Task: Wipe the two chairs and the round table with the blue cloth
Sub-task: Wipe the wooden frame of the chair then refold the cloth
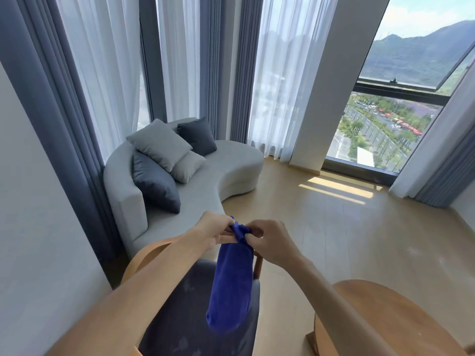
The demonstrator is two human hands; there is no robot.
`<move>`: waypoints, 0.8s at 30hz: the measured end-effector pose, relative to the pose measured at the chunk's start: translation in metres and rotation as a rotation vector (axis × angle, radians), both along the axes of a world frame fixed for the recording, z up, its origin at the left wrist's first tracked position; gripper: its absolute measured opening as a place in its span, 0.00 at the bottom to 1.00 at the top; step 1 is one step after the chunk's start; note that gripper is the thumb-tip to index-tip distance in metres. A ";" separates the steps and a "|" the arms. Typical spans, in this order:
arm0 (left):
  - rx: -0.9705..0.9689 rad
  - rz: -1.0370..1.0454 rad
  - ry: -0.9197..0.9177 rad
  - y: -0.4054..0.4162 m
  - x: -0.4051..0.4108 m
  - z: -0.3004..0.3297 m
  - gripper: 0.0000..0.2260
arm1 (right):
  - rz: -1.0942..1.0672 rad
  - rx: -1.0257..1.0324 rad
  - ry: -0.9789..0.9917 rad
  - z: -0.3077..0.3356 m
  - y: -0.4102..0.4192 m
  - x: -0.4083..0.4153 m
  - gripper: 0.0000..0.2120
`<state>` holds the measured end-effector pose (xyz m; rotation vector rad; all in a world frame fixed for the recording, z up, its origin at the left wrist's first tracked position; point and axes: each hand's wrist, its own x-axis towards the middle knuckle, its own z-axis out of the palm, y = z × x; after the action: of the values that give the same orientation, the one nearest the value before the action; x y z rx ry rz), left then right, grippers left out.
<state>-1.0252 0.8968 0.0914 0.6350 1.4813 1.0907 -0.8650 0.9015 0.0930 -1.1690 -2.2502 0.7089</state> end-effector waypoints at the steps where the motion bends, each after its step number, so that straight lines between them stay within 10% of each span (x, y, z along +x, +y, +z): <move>1: 0.004 0.005 -0.012 0.000 0.000 0.001 0.04 | 0.020 0.000 -0.012 0.000 -0.002 0.001 0.08; 9: 0.077 -0.131 -0.030 -0.005 -0.008 0.009 0.07 | 0.027 0.155 -0.087 0.003 0.007 0.015 0.10; 15: 0.344 -0.347 0.846 -0.009 -0.026 -0.018 0.13 | 0.012 0.218 -0.042 0.022 0.018 0.034 0.12; 19: 0.391 -0.468 0.861 -0.014 -0.018 -0.033 0.21 | 0.014 0.257 -0.022 0.029 0.018 0.041 0.14; 24: 0.450 -0.553 0.991 -0.013 -0.017 -0.037 0.07 | -0.062 0.264 -0.017 0.027 0.021 0.060 0.13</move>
<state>-1.0426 0.8841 0.0544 1.9758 1.6754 0.6619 -0.8049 0.9224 0.1204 -1.1121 -2.2287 0.3649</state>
